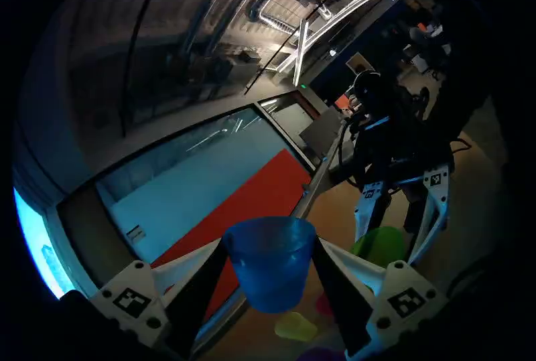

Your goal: Pour water

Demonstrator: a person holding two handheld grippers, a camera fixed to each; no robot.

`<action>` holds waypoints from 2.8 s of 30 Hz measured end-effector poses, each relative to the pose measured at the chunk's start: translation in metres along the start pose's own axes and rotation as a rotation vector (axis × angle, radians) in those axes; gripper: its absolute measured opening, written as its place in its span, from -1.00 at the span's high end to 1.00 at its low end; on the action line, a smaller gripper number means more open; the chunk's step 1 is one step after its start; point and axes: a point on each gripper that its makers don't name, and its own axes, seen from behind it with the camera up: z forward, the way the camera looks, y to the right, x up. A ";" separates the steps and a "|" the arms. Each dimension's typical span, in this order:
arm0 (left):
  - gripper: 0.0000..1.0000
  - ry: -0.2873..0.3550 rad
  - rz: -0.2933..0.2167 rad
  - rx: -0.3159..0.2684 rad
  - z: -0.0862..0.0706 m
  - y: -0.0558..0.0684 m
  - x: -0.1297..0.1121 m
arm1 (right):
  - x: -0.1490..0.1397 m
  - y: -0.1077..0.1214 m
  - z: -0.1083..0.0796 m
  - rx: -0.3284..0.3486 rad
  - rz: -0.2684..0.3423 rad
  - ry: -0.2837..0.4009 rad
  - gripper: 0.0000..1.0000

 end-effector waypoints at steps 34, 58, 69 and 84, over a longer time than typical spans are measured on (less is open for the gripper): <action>-0.73 0.044 0.086 -0.033 -0.009 0.013 0.024 | -0.005 -0.009 0.006 0.024 -0.001 -0.002 -0.76; -0.73 0.042 0.153 -0.034 -0.008 0.014 0.025 | -0.006 -0.012 0.004 0.034 0.003 -0.001 -0.76; -0.73 0.039 0.192 -0.029 -0.006 0.012 0.024 | -0.007 -0.012 0.002 0.032 0.004 0.001 -0.77; -0.73 0.029 0.253 -0.031 -0.003 0.014 0.022 | -0.005 -0.012 0.001 0.032 0.005 0.004 -0.77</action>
